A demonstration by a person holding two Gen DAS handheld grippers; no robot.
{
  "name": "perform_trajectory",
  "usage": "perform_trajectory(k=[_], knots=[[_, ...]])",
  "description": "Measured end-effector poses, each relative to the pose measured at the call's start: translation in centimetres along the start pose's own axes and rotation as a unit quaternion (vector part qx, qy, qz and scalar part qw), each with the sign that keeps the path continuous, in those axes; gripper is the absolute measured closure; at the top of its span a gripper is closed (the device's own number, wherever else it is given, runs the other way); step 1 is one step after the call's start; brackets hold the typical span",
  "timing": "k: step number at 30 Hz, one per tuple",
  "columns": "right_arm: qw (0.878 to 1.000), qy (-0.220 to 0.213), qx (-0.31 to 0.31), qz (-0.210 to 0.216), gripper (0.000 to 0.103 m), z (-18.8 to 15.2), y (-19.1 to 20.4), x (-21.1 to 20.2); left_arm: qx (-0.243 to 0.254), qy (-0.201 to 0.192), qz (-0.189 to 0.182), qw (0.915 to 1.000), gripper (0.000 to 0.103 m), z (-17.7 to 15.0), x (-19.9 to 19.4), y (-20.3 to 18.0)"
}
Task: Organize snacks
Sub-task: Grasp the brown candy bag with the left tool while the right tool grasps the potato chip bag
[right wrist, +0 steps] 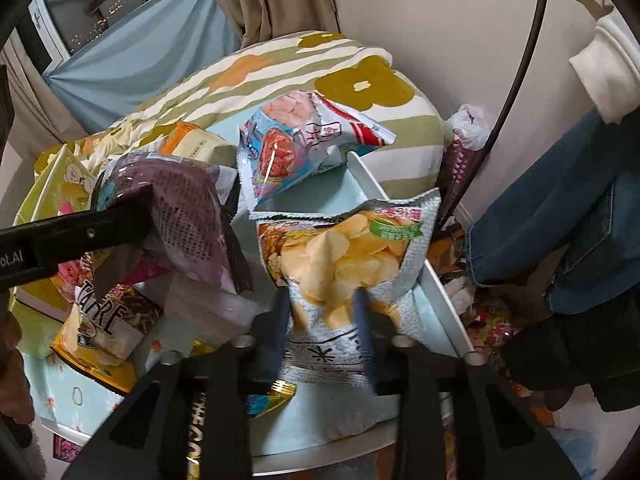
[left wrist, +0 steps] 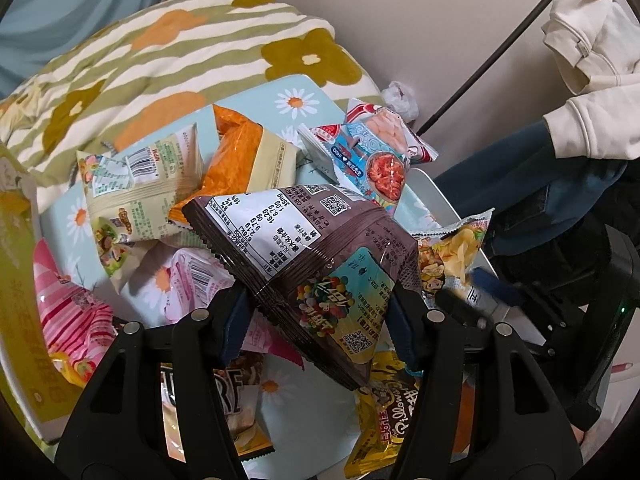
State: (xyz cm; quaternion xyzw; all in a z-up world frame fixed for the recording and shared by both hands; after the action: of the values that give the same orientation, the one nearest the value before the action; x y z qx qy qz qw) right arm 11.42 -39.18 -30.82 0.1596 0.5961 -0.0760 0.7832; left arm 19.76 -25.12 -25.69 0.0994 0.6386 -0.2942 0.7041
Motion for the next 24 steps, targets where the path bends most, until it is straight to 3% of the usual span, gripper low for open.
perform_trajectory(k=[2, 3, 6, 15, 20, 24], knots=[[1.000, -0.010, 0.002, -0.009, 0.029, 0.0, -0.4, -0.1, 0.001, 0.000, 0.003, 1.0000, 0.045, 0.1, 0.1, -0.1], [1.000, -0.013, 0.002, -0.010, 0.027, 0.0, -0.5, -0.1, 0.002, 0.001, 0.004, 1.0000, 0.045, 0.1, 0.2, -0.1], [1.000, 0.000, 0.004, -0.009, 0.027, -0.1, -1.0, 0.7, 0.003, 0.002, 0.005, 1.0000, 0.045, 0.2, 0.5, -0.2], [0.998, 0.025, 0.013, 0.058, 0.026, 0.9, -1.8, 3.2, 0.005, 0.008, 0.012, 0.9999, 0.045, 0.7, 1.6, -0.1], [0.998, 0.028, -0.029, 0.047, 0.026, 1.6, -0.8, 3.7, 0.004, 0.007, 0.016, 0.9998, 0.045, 1.1, 1.9, 0.2], [0.998, 0.029, -0.038, 0.050, 0.043, 1.8, -0.8, 3.6, 0.003, 0.007, 0.016, 0.9998, 0.045, 1.1, 1.9, 0.2]])
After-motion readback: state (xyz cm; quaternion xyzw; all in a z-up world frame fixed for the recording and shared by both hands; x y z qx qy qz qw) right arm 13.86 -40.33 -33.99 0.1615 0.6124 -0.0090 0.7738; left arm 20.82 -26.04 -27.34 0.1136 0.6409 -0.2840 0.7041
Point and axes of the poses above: each gripper's, at about its wrist camera, not at the fingertips, and x roughly the way its jaws point, y to its left, z to its top, the point moved 9 cm from there along x, roughly the way its jaws point, and after that the axes turned 14 degrees about y, right-handed, at the moved point
